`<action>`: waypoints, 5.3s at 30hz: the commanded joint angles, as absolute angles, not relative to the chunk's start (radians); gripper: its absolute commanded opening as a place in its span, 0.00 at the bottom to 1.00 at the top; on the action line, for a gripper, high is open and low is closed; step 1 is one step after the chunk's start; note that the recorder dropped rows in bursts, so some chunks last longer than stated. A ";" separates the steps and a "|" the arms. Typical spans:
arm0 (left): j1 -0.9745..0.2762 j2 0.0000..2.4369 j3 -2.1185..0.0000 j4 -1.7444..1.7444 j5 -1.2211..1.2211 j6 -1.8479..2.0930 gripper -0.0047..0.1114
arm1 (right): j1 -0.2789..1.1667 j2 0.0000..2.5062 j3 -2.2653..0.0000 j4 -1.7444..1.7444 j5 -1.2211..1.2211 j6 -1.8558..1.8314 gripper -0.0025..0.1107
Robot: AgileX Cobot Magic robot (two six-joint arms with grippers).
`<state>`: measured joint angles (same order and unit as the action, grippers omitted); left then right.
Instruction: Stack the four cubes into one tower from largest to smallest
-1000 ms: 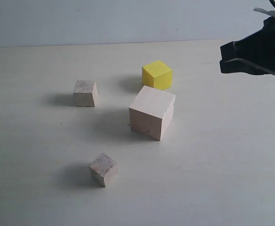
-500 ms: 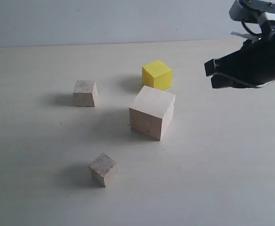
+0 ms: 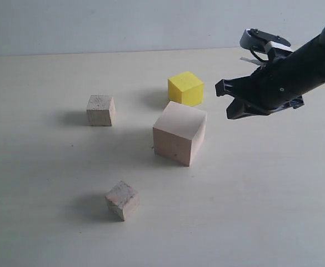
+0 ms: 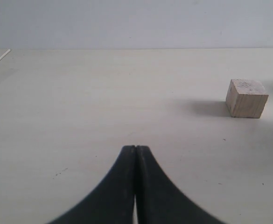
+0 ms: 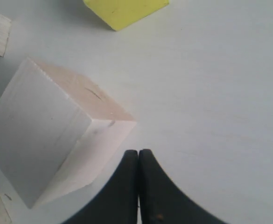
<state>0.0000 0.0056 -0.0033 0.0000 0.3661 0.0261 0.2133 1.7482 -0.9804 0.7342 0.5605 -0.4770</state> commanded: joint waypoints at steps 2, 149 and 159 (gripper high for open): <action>0.002 0.000 0.000 0.000 0.357 0.023 0.04 | 0.228 1.839 -1.043 0.770 0.592 -0.499 0.02; 0.002 0.000 0.000 0.000 0.357 0.023 0.04 | 0.338 1.818 -1.208 0.862 0.375 -0.623 0.02; 0.002 0.000 0.000 0.000 0.357 0.023 0.04 | 0.335 1.891 -1.587 0.187 0.590 -0.172 0.02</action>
<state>0.0000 0.0056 -0.0033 0.0000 0.3661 0.0261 0.3303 1.8538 -1.4916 0.4104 0.4979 -0.3059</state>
